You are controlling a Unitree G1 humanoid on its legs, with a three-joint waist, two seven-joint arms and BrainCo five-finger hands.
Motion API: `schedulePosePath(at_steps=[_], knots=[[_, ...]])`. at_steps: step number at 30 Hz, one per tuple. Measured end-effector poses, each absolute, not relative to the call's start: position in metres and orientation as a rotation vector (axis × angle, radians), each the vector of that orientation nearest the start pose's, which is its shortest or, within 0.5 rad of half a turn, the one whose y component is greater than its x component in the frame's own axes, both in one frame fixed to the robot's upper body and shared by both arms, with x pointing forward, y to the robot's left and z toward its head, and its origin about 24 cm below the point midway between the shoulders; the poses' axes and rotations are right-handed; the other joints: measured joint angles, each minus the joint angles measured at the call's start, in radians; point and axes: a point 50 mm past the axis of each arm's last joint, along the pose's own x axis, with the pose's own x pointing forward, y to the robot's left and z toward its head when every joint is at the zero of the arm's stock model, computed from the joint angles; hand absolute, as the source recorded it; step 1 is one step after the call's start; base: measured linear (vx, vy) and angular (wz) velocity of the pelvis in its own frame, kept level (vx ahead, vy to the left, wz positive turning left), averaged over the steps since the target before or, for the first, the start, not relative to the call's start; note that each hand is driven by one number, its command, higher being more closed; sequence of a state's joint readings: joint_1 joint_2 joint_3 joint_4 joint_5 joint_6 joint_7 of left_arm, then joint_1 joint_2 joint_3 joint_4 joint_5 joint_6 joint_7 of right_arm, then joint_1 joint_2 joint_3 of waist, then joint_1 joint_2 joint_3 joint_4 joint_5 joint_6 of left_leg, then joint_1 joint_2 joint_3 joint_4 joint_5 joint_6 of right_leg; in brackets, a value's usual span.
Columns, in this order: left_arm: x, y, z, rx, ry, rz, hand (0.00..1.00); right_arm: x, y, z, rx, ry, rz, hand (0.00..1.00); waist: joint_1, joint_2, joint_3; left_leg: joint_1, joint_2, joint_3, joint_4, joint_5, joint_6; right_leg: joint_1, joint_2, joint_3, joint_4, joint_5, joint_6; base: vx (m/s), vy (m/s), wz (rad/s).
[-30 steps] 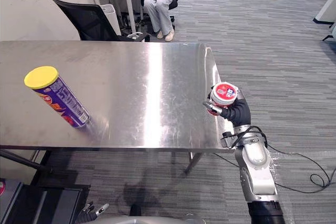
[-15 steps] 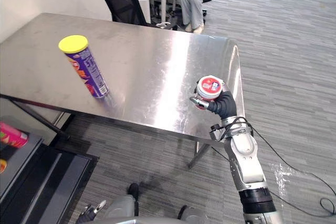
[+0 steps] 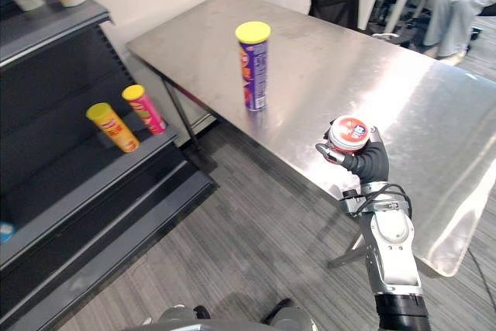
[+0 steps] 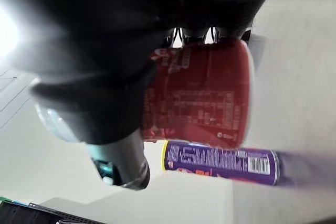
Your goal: Put the gum and the chips on the shelf.
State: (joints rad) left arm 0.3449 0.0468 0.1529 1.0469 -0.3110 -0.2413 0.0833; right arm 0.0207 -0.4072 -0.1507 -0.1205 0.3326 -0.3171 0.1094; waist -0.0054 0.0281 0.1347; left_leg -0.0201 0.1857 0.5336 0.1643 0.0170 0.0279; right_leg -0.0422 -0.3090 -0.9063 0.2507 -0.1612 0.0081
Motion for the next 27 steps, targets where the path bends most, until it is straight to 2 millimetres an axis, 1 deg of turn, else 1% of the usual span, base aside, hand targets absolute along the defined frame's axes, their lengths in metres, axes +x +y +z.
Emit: schedulePosePath(at_steps=[1,2,3,4,5,6,8,9,11,12,14,16,18,21,23,26,27], knots=[[0.0,0.205,-0.164,-0.209,1.1,0.568,0.0,0.236,-0.241,0.12,-0.121,-0.44,0.009,1.0,0.0,0.001,-0.002,0.001,-0.014,0.008,-0.039,-0.002,-0.004,-0.003,-0.013,-0.026,0.009,0.009,0.008,-0.15,0.286,0.68],[0.0,0.206,-0.163,-0.201,1.094,0.567,0.0,0.234,-0.241,0.117,-0.112,-0.431,-0.009,1.0,-0.009,0.004,-0.007,0.001,-0.033,0.012,-0.076,-0.004,-0.006,-0.005,-0.036,-0.056,0.033,0.015,0.013,-0.12,0.244,0.69],[0.0,0.207,-0.163,-0.194,1.091,0.561,0.0,0.234,-0.241,0.116,-0.108,-0.43,-0.019,1.0,-0.017,0.004,-0.009,0.0,-0.043,0.018,-0.096,-0.004,-0.006,-0.005,-0.048,-0.073,0.043,0.022,0.016,-0.1,0.27,0.8],[0.002,0.208,-0.163,-0.182,1.086,0.549,0.0,0.234,-0.242,0.116,-0.103,-0.432,-0.036,1.0,-0.023,0.001,-0.01,-0.001,-0.06,0.035,-0.132,-0.011,-0.017,-0.008,-0.069,-0.103,0.068,0.029,0.019,-0.05,0.182,0.62],[0.003,0.208,-0.162,-0.172,1.081,0.538,0.0,0.233,-0.243,0.116,-0.103,-0.432,-0.046,1.0,-0.023,0.001,-0.011,0.001,-0.068,0.033,-0.151,-0.018,-0.027,-0.009,-0.079,-0.115,0.083,0.03,0.019,-0.07,0.292,0.72],[0.007,0.213,-0.161,-0.144,1.069,0.52,0.0,0.233,-0.243,0.114,-0.095,-0.427,-0.07,1.0,-0.019,-0.019,-0.01,0.004,-0.099,0.022,-0.186,-0.009,-0.034,-0.011,-0.118,-0.133,0.118,0.036,0.021,-0.07,0.268,0.45],[0.005,0.216,-0.161,-0.128,1.073,0.514,0.0,0.234,-0.241,0.113,-0.092,-0.426,-0.068,1.0,-0.016,-0.032,-0.016,0.008,-0.13,0.007,-0.209,-0.003,-0.024,-0.009,-0.143,-0.138,0.127,0.054,0.024,-0.13,0.309,0.37],[0.006,0.217,-0.16,-0.123,1.073,0.512,0.0,0.235,-0.241,0.114,-0.094,-0.43,-0.068,1.0,-0.015,-0.034,-0.017,0.011,-0.149,0.004,-0.234,-0.002,-0.018,-0.009,-0.148,-0.141,0.121,0.077,0.023,-0.13,0.243,0.18],[0.006,0.217,-0.16,-0.125,1.072,0.514,0.0,0.235,-0.241,0.113,-0.098,-0.427,-0.07,1.0,-0.011,-0.035,-0.016,0.02,-0.162,0.004,-0.259,0.001,-0.02,-0.009,-0.15,-0.139,0.107,0.097,0.02,-0.07,0.139,-0.04],[0.006,0.217,-0.16,-0.126,1.075,0.515,0.0,0.235,-0.24,0.109,-0.099,-0.413,-0.076,1.0,-0.01,-0.036,-0.017,0.026,-0.171,0.006,-0.265,0.0,-0.019,-0.005,-0.15,-0.129,0.091,0.116,0.014,-0.04,0.122,-0.08],[0.006,0.217,-0.16,-0.127,1.07,0.515,0.0,0.235,-0.238,0.107,-0.09,-0.409,-0.075,1.0,-0.006,-0.037,-0.017,0.024,-0.174,0.008,-0.265,-0.005,-0.015,-0.004,-0.146,-0.124,0.075,0.13,0.015,-0.03,0.088,-0.08],[0.012,0.218,-0.158,-0.13,1.042,0.514,0.0,0.235,-0.237,0.106,-0.088,-0.407,-0.065,1.0,0.005,-0.038,-0.016,0.022,-0.173,0.015,-0.265,-0.01,-0.008,-0.004,-0.134,-0.118,0.049,0.144,0.011,0.01,0.021,-0.13],[0.012,0.219,-0.158,-0.132,1.037,0.515,0.0,0.235,-0.234,0.106,-0.089,-0.404,-0.045,1.0,0.014,-0.04,-0.015,0.024,-0.165,0.032,-0.265,-0.01,-0.008,-0.007,-0.118,-0.103,0.033,0.144,0.011,0.03,-0.008,-0.15],[0.012,0.219,-0.158,-0.16,1.031,0.541,0.0,0.236,-0.228,0.104,-0.097,-0.397,-0.004,1.0,0.019,-0.045,-0.011,0.024,-0.147,0.041,-0.266,-0.008,-0.01,-0.007,-0.095,-0.096,0.023,0.14,0.007,0.06,-0.06,-0.03],[0.015,0.22,-0.157,-0.164,1.016,0.545,0.0,0.237,-0.225,0.103,-0.099,-0.391,0.023,1.0,0.036,-0.05,-0.002,0.025,-0.128,0.058,-0.266,0.001,-0.024,-0.008,-0.08,-0.095,0.018,0.139,0.008,0.06,-0.067,-0.08],[0.014,0.222,-0.156,-0.169,1.014,0.559,0.0,0.238,-0.222,0.103,-0.101,-0.391,0.052,1.0,0.045,-0.057,0.004,0.024,-0.113,0.056,-0.266,0.008,-0.035,-0.008,-0.07,-0.096,0.024,0.131,0.008,0.06,-0.061,0.01],[0.014,0.221,-0.156,-0.169,1.014,0.559,0.0,0.239,-0.22,0.102,-0.1,-0.386,0.067,1.0,0.047,-0.059,0.004,0.022,-0.11,0.05,-0.266,0.011,-0.036,-0.006,-0.066,-0.097,0.028,0.126,0.013,0.07,-0.035,0.07]])
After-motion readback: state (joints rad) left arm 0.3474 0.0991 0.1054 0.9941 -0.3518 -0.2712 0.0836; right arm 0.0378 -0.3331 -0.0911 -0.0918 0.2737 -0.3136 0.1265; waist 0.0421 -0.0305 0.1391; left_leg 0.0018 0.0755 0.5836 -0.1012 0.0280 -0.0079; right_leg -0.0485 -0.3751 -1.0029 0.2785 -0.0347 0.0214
